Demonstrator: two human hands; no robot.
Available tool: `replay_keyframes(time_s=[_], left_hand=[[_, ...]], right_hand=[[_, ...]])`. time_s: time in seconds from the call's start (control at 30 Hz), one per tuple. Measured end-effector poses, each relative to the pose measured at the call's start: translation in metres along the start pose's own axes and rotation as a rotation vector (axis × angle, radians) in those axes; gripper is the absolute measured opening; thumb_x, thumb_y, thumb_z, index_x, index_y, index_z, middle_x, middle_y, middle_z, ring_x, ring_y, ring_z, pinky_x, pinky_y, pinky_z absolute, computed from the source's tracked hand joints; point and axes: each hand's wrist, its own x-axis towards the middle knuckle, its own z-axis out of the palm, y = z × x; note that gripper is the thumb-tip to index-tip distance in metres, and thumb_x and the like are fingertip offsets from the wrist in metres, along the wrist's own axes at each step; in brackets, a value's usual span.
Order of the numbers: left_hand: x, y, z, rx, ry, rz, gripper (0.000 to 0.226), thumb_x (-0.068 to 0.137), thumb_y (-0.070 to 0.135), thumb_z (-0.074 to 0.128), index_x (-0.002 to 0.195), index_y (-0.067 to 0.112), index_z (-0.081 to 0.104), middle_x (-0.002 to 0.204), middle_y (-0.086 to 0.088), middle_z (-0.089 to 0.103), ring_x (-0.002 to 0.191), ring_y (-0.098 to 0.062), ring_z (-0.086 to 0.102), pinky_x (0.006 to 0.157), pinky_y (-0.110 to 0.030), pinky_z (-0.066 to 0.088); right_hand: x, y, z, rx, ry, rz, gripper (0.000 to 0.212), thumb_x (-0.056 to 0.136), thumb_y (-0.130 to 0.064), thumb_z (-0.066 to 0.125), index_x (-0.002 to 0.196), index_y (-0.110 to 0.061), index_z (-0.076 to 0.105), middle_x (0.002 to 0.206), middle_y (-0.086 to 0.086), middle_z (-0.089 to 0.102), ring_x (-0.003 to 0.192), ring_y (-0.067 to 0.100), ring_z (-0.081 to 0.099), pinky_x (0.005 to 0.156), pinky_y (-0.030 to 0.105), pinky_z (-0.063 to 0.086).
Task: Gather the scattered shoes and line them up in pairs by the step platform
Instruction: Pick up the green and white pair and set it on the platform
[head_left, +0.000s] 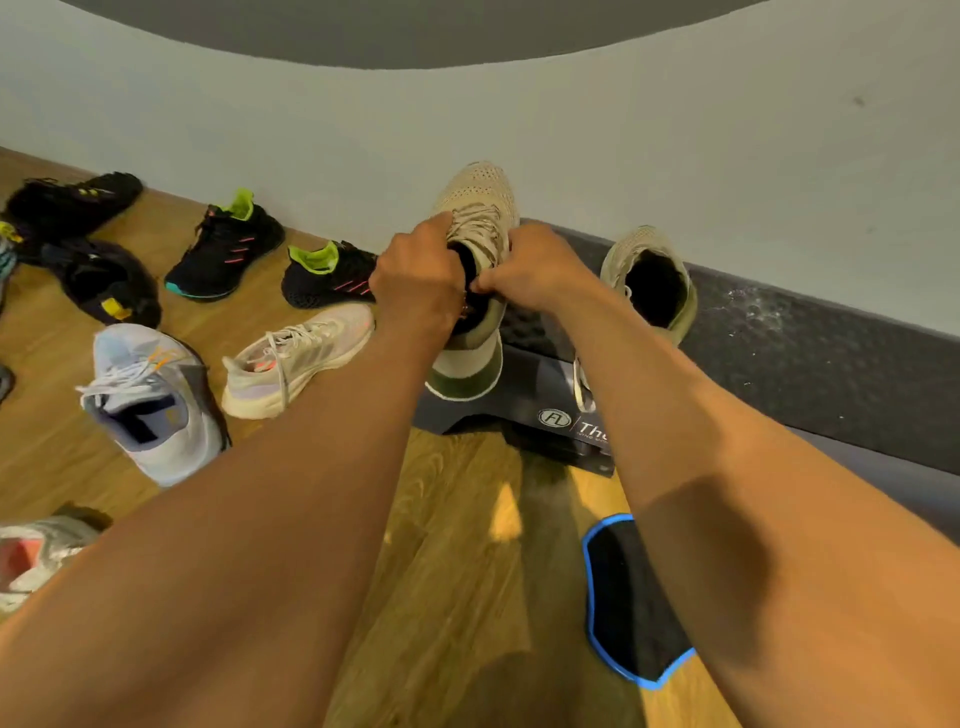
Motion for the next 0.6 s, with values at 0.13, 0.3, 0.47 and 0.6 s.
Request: replay_keyframes(time_s=[0.13, 0.3, 0.47, 0.6], left_hand=[[0.003, 0.038, 0.006, -0.05, -0.04, 0.007, 0.033, 0.091, 0.014, 0.043, 0.119, 0.02, 0.059, 0.112, -0.017, 0.062, 0.104, -0.042, 0.057, 0.072, -0.039, 0.038], [-0.007, 0.061, 0.019, -0.134, -0.088, -0.057, 0.034, 0.096, 0.016, 0.045, 0.126, 0.022, 0.058, 0.119, -0.014, 0.061, 0.109, -0.037, 0.057, 0.084, -0.041, 0.045], [-0.014, 0.056, 0.032, -0.152, -0.13, -0.088, 0.035, 0.098, 0.02, 0.045, 0.132, 0.02, 0.055, 0.125, -0.012, 0.058, 0.114, -0.033, 0.054, 0.089, -0.04, 0.044], [-0.017, 0.051, 0.037, -0.173, -0.087, -0.057, 0.035, 0.099, 0.02, 0.043, 0.133, 0.019, 0.053, 0.128, -0.013, 0.055, 0.115, -0.034, 0.05, 0.088, -0.037, 0.04]], right_hand=[[-0.01, 0.012, -0.03, -0.072, 0.142, 0.002, 0.024, 0.08, -0.021, 0.07, 0.097, -0.01, 0.058, 0.091, 0.004, 0.061, 0.085, 0.022, 0.057, 0.057, 0.025, 0.041], [-0.026, 0.042, -0.08, -0.069, 0.249, 0.072, 0.068, 0.073, -0.045, 0.076, 0.133, -0.024, 0.052, 0.133, -0.001, 0.054, 0.122, 0.023, 0.049, 0.102, 0.044, 0.036], [-0.022, 0.071, -0.063, -0.27, 0.259, 0.422, 0.088, 0.08, -0.049, 0.069, 0.148, -0.021, 0.022, 0.151, 0.011, 0.023, 0.139, 0.039, 0.02, 0.105, 0.065, 0.027], [-0.012, 0.085, -0.035, -0.177, 0.184, 0.554, 0.12, 0.073, -0.04, 0.08, 0.152, -0.02, -0.009, 0.158, 0.015, -0.004, 0.141, 0.049, 0.0, 0.104, 0.067, 0.029]])
